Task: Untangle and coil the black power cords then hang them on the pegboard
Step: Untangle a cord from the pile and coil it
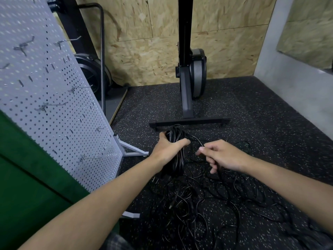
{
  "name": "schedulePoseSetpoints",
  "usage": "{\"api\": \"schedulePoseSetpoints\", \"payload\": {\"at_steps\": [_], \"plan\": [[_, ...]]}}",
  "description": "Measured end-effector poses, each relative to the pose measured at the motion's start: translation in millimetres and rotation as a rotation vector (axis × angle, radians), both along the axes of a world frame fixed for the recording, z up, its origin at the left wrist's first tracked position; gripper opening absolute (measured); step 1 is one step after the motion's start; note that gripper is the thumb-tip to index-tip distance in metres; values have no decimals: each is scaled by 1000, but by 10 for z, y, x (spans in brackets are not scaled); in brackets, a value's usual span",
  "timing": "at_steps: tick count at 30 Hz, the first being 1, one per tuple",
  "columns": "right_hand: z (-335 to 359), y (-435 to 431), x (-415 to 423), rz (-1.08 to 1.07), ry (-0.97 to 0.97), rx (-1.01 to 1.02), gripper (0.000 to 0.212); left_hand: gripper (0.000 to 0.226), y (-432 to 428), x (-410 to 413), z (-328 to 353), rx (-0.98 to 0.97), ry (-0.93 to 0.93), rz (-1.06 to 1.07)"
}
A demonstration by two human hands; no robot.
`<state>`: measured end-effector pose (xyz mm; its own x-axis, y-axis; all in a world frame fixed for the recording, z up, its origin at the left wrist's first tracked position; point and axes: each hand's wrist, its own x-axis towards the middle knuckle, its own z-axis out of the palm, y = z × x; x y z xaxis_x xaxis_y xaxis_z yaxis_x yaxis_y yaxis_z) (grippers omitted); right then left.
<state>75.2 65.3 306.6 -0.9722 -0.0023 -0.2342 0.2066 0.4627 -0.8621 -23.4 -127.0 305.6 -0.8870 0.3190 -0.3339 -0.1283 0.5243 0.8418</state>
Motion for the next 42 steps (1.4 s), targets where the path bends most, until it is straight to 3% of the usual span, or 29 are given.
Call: {"api": "schedulePoseSetpoints", "payload": {"at_steps": [7,11,18,20,25,29,32,34,39,42], "plan": [[-7,-101,-4,90,-87,138,34,133,21,18,37,31,37,-16],[6,-191,47,175,6,191,24,141,66,54,27,12,53,-31],[11,-204,71,144,91,293,26,147,91,75,-43,-10,-62,-97],[14,-224,67,163,117,272,25,136,83,72,-49,11,-72,-91],[-66,-231,20,155,108,51,19,80,113,56,-16,97,25,-47],[-88,-223,40,147,-104,-174,18,70,115,-30,14,194,-5,19],[-177,-123,127,388,-389,28,24,67,36,-95,54,371,-131,46],[-282,-100,158,470,-477,136,17,63,-19,-129,81,451,-153,43],[-319,-138,142,540,-373,224,22,18,-109,-81,189,441,-186,-125],[-296,-153,114,587,-306,348,23,16,-134,-60,196,344,-135,-350]]}}
